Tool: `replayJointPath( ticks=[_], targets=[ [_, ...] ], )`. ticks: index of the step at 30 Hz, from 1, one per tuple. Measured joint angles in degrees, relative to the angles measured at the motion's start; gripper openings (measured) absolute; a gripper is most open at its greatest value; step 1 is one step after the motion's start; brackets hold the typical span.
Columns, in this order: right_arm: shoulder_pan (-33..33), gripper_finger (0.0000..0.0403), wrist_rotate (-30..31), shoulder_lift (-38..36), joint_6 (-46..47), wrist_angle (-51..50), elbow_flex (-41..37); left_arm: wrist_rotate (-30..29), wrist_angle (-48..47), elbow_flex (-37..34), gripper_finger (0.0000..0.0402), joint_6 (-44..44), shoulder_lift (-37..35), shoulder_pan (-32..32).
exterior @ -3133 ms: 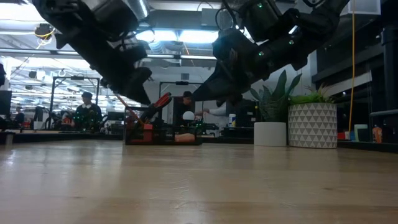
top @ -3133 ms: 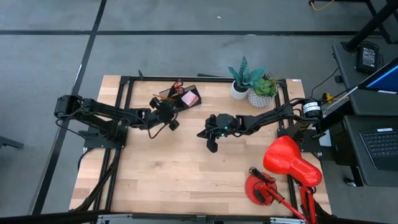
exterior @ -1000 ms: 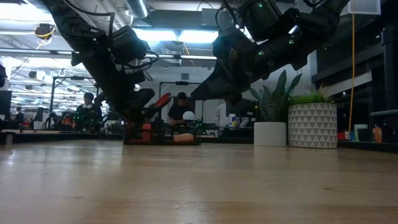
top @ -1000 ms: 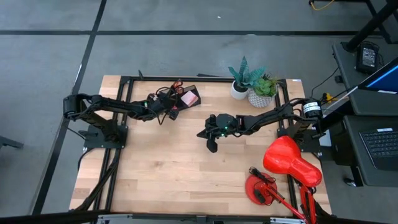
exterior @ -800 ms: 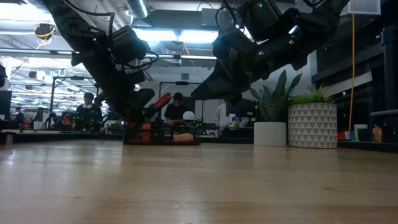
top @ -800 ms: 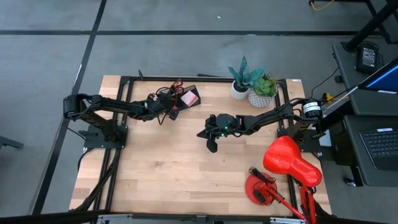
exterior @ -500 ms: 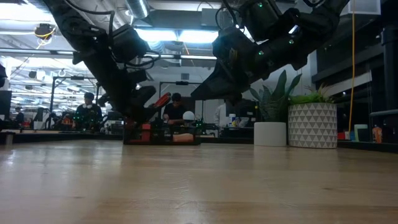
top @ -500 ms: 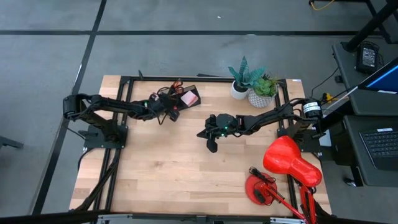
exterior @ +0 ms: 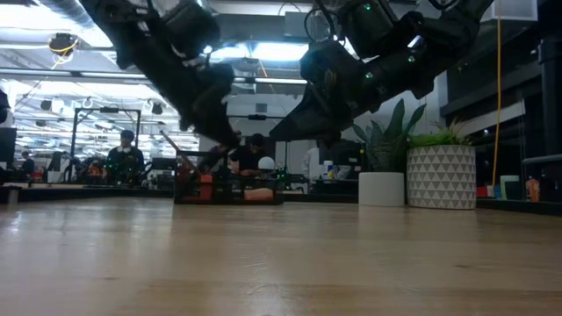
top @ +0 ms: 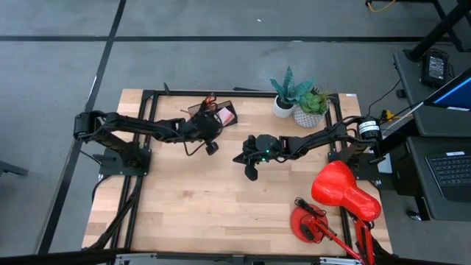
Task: Pick and place office supplies into organizer
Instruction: Return to Home Position
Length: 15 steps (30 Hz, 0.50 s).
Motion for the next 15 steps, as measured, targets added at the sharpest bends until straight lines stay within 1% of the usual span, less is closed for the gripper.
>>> replayJointPath(
  ticks=[3, 6, 8, 11, 15],
  targets=[
    [0.0, 0.0003, 0.0, 0.0, -1.6, 0.0, 0.0, -0.5, 2.0, 0.8, 0.0024, 3.7, -1.9, -1.5],
    [0.0, 0.0003, 0.0, 0.0, -2.9, 1.0, 0.0, -0.3, 5.7, 0.8, 0.0004, 8.9, -6.0, -2.5],
    [0.0, 0.0003, -0.1, 0.0, -3.5, 2.2, 0.0, 1.8, 6.6, 0.8, 0.0003, 12.4, -9.6, -2.6],
    [-0.5, 0.0003, -1.5, 0.0, -4.8, 4.2, 0.0, 4.9, 5.0, 0.8, 0.0002, 15.6, -15.2, -1.8],
    [-1.3, 0.0003, -3.5, -0.1, -5.7, 5.1, 0.0, 6.3, 3.3, -1.1, 0.0001, 17.9, -22.8, -0.5]
  ],
)
